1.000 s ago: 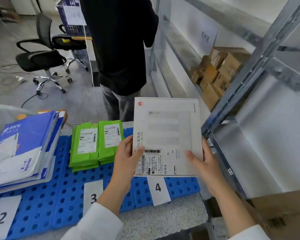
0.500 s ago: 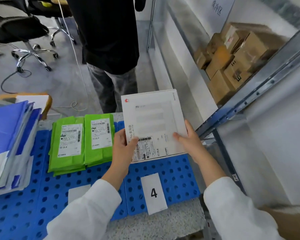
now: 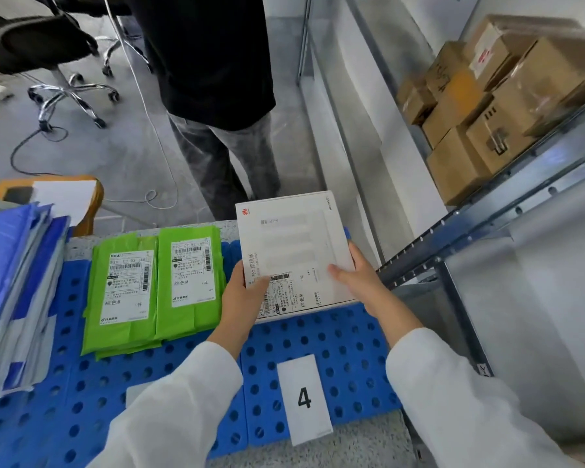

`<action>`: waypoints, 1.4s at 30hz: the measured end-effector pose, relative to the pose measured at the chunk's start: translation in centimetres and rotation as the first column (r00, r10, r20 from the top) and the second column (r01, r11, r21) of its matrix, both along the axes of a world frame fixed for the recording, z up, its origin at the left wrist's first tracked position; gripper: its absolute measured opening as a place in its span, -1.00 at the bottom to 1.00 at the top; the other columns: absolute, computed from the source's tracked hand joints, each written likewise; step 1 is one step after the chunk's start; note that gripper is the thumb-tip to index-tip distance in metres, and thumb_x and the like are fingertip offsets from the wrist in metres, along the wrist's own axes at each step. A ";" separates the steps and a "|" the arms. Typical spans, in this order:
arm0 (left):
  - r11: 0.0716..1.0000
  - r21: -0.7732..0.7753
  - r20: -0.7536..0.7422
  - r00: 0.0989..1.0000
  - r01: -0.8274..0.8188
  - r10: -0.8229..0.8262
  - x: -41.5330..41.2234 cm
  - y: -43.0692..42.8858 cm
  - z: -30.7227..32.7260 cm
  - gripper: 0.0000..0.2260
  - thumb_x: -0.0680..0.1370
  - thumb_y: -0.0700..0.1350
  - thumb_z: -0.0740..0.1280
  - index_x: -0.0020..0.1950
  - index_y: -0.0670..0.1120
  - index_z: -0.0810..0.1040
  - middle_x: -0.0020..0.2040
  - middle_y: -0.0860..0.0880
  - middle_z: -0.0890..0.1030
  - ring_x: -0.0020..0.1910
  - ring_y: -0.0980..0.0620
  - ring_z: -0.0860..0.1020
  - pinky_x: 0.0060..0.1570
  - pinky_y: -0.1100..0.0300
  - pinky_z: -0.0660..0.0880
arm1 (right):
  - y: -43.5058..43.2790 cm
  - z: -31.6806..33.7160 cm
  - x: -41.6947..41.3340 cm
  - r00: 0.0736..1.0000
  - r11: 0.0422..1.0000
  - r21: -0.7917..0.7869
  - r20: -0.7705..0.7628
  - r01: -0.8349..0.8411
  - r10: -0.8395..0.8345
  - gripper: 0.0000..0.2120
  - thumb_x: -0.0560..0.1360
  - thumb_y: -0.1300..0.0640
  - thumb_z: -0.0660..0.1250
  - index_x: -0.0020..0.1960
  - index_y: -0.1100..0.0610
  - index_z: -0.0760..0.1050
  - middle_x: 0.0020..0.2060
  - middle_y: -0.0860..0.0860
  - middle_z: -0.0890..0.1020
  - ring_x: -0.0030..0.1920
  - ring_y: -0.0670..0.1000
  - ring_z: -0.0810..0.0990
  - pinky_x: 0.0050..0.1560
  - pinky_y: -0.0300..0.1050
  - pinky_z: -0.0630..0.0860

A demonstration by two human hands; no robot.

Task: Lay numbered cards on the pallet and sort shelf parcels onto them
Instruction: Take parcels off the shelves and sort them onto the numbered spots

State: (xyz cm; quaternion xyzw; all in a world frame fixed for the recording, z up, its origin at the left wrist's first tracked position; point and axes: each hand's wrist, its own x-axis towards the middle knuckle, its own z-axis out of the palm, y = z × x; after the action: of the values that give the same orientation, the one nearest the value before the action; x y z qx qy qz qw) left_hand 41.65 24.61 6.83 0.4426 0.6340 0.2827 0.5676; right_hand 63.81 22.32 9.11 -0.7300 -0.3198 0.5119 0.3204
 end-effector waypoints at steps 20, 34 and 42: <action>0.943 0.227 -0.260 0.948 0.244 -0.183 -0.8 -0.4 1.8 -0.58 0.60 -0.21 0.24 0.46 -0.02 0.35 0.12 0.18 0.53 -0.23 0.35 0.44 -0.37 0.64 0.32 | -1.3 1.3 -2.6 0.838 0.983 0.125 0.544 -0.135 0.046 -0.50 0.62 0.14 0.15 0.53 0.11 0.12 0.51 -0.03 0.18 0.43 0.04 0.31 0.38 -0.07 0.28; 0.308 0.321 -0.827 0.423 0.896 -0.369 -2.0 -2.6 13.1 -0.51 0.62 0.05 0.16 0.53 -0.06 0.22 0.52 -0.01 0.27 0.48 0.01 0.24 0.44 0.15 0.15 | -10.6 11.7 -6.7 0.573 0.945 0.045 0.804 -0.323 0.157 -0.56 0.62 -0.06 0.14 0.43 0.12 0.26 0.36 0.02 0.40 0.28 0.10 0.46 0.23 0.01 0.43; 0.129 0.427 -0.835 0.445 0.895 -0.324 -2.9 -8.7 18.3 -0.53 0.62 0.03 0.17 0.51 -0.07 0.26 0.48 -0.01 0.33 0.45 0.02 0.29 0.42 0.15 0.24 | -19.0 16.3 -8.2 0.507 0.977 0.097 0.862 -0.191 0.013 -0.59 0.60 -0.06 0.17 0.36 0.12 0.28 0.34 0.06 0.40 0.18 0.14 0.50 0.12 0.06 0.48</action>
State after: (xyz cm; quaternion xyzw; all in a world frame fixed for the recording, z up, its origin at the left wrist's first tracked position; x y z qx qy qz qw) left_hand 38.79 15.87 25.09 0.9469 0.2703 0.1302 0.1158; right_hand 55.60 3.35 25.43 -0.8349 -0.5233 0.0722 0.1546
